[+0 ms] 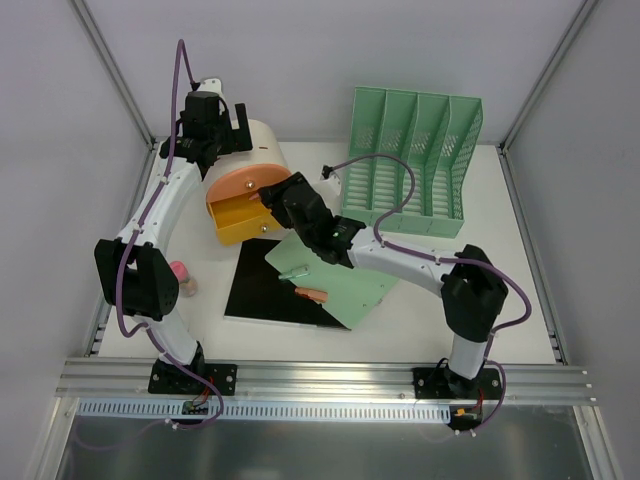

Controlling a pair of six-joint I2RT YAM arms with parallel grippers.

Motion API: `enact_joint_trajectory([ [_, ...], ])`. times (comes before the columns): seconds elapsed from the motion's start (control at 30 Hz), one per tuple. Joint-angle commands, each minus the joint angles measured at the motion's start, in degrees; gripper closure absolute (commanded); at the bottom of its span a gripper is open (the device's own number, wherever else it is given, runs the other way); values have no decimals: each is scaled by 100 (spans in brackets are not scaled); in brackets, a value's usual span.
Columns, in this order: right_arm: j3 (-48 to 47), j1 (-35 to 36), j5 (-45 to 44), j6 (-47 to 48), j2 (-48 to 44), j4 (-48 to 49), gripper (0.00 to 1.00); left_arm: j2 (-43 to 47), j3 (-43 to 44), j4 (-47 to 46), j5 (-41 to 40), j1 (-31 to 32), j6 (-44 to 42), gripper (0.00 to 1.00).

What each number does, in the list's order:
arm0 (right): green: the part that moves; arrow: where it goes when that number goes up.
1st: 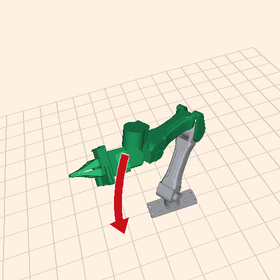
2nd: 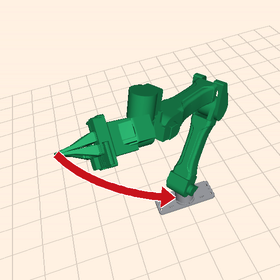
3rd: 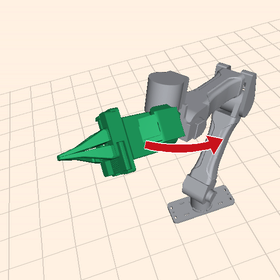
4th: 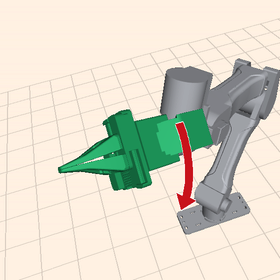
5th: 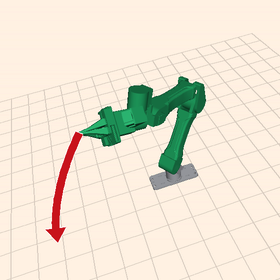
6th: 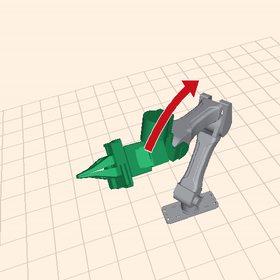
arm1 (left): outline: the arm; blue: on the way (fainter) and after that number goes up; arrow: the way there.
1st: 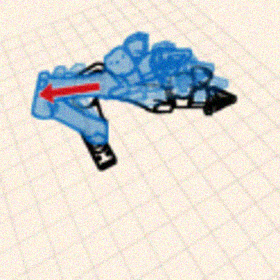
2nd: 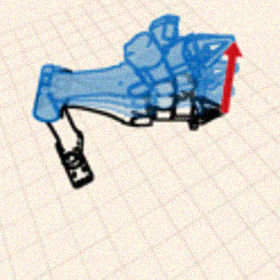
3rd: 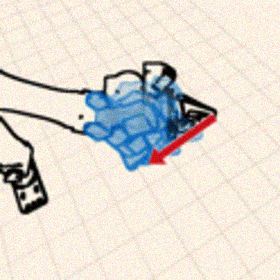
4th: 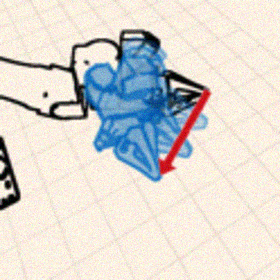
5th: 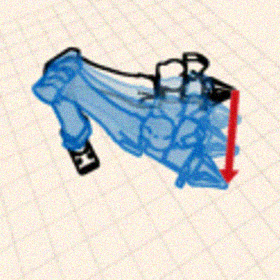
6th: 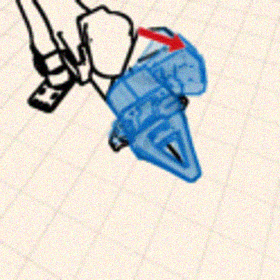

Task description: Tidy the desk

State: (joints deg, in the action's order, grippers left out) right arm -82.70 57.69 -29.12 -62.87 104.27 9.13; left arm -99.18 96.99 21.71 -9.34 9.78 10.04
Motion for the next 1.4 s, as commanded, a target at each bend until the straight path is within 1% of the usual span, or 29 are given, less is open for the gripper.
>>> enact_joint_trajectory([
  [0.0,-212,49,-181,468,-283,-50,50,-84,-84,421,-24,6,-64,5],
  [0.07,-168,67,-199,853,-573,-366,51,-84,-84,421,-41,-2,-73,5],
  [0.23,-10,84,-260,1847,-1284,-1754,50,-67,-84,421,-50,-3,-73,5],
  [0.27,86,84,-304,2214,-1373,-1965,49,-58,-84,439,-41,-3,-64,5],
  [0.3,139,84,-365,2400,-1444,-2394,48,-58,-84,430,-59,-3,-81,5],
  [0.37,253,58,-296,2857,-1576,-2791,48,-41,-101,448,-59,-11,-81,5],
  [0.4,315,32,-113,3329,-1594,-3072,48,-32,-110,439,-67,-3,-81,5],
  [0.47,464,-30,317,3815,-1568,-3319,46,12,-136,421,-59,-11,-73,5],
  [0.5,534,-91,381,4000,-1550,-3677,46,30,-163,413,-59,-3,-81,5],
  [0.63,1184,-91,908,4625,-1550,-3673,47,47,-189,412,-59,-3,-81,5],
  [0.73,1738,-91,1119,4907,-1594,-3436,49,39,-180,404,-59,-3,-81,5],
  [0.9,2450,-83,1655,5442,-1673,-2733,48,12,-172,404,-32,-3,-73,5],
  [1.07,2811,-65,1980,5514,-1620,-2126,48,-5,-172,395,-32,-3,-73,5],
  [1.37,2803,146,2112,5523,-1445,-1853,47,-49,-154,404,-15,-3,-73,5],
])
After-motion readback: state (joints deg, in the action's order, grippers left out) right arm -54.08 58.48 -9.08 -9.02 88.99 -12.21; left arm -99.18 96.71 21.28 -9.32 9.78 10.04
